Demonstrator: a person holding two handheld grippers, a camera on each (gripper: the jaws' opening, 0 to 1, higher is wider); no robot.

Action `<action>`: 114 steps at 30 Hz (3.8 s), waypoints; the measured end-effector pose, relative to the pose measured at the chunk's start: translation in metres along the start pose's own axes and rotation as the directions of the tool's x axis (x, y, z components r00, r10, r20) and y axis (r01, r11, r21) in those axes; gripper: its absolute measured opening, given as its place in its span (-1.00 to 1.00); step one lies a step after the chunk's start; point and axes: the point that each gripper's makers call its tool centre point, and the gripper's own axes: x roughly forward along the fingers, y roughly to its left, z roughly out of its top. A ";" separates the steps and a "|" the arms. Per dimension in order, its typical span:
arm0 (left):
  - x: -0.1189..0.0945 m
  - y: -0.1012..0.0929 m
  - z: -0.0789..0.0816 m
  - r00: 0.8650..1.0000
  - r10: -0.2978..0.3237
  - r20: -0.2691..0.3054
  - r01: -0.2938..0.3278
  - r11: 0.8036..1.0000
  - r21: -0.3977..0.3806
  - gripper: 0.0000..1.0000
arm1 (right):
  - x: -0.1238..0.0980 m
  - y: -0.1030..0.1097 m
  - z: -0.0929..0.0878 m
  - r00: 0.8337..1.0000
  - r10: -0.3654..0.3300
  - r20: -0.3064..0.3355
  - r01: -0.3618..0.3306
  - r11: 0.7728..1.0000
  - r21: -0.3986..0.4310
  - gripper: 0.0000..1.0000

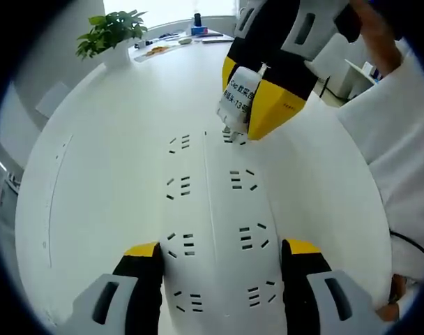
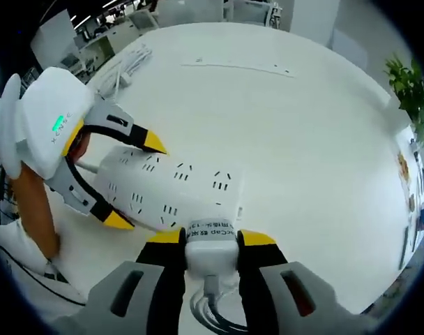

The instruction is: Straighten the power strip on the desk, plug the charger into it

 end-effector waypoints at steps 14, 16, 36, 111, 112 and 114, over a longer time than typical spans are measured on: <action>0.001 0.000 0.000 1.000 -0.003 0.006 0.003 1.000 0.008 0.40 | 0.008 0.004 0.003 1.000 0.012 0.009 -0.013 0.998 0.064 -0.44; 0.001 0.001 0.000 1.000 -0.004 0.006 0.004 1.000 0.009 0.40 | 0.010 0.003 0.008 1.000 0.020 0.012 -0.021 0.997 0.080 -0.44; 0.000 0.001 0.002 1.000 -0.002 0.010 0.002 1.000 0.000 0.42 | 0.014 0.010 0.011 0.985 0.109 0.130 -0.107 0.994 -0.019 -0.26; 0.001 0.001 0.002 1.000 -0.009 0.026 0.009 1.000 0.007 0.42 | -0.008 0.007 -0.001 0.982 0.021 0.188 -0.014 0.999 -0.036 -0.44; 0.001 0.001 0.002 1.000 -0.009 0.026 0.009 1.000 0.007 0.42 | -0.009 0.008 -0.002 0.982 0.024 0.188 -0.019 0.999 -0.032 -0.46; 0.001 0.001 0.001 1.000 -0.009 0.023 0.009 1.000 0.006 0.42 | -0.009 0.008 -0.002 0.982 0.020 0.186 -0.016 1.000 -0.022 -0.47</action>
